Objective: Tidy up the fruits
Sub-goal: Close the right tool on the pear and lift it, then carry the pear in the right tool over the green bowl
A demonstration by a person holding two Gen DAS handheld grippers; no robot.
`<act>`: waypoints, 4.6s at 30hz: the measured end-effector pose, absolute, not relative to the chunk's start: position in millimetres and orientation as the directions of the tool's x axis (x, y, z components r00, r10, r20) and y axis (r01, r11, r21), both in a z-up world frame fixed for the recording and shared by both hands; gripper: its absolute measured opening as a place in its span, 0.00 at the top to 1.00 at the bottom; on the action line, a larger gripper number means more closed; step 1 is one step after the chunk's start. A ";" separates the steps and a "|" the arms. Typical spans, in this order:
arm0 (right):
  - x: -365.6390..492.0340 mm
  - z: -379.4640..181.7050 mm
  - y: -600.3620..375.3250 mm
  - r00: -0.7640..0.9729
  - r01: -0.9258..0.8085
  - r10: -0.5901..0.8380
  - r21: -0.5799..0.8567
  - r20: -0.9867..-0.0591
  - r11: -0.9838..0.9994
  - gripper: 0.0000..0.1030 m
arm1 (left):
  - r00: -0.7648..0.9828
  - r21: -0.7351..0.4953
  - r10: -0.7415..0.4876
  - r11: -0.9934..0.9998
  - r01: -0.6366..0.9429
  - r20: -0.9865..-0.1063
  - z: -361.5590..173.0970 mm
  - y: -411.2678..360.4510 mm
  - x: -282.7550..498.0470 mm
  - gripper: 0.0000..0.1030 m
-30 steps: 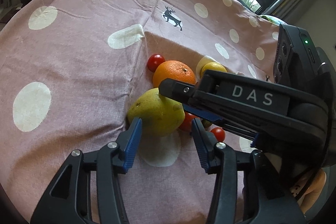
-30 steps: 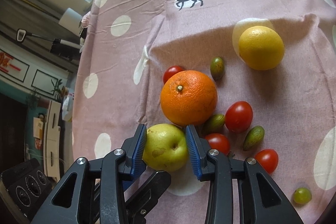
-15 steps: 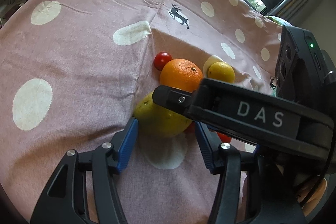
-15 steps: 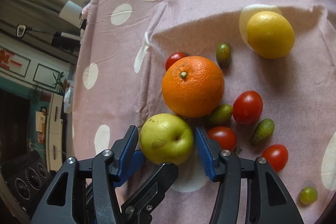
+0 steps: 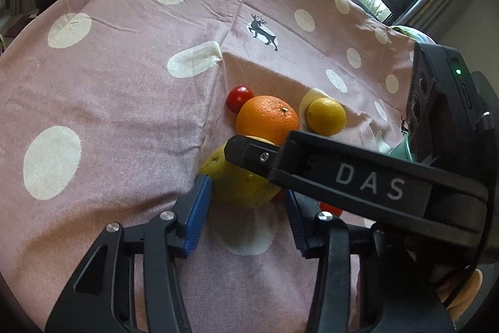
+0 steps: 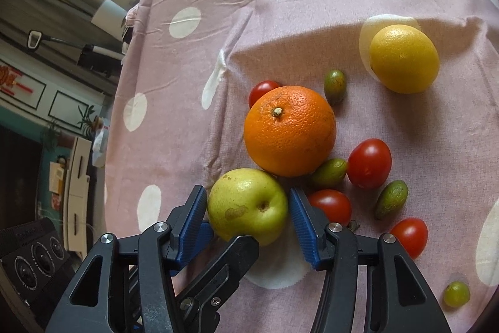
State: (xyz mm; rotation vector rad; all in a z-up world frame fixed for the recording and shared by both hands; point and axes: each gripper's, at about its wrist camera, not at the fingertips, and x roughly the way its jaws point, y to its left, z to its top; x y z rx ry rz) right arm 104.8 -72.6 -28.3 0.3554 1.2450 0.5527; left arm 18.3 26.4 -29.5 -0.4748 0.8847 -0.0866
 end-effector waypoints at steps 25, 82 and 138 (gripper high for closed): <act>107.4 -32.0 -75.7 0.205 -0.211 0.607 0.571 -0.768 0.794 0.46 | 0.621 -0.424 -0.254 0.895 -0.140 -0.741 -36.5 26.8 26.8 0.48; 97.1 -41.5 -95.4 0.181 -0.040 0.685 0.691 -0.706 0.722 0.33 | 0.609 -0.393 -0.231 0.908 -0.147 -0.759 -35.0 20.5 22.7 0.45; 67.2 31.4 -147.4 0.439 -0.166 0.698 0.712 -0.566 0.682 0.34 | 0.804 -0.340 -0.258 0.938 0.075 -0.536 32.8 -29.4 -7.7 0.53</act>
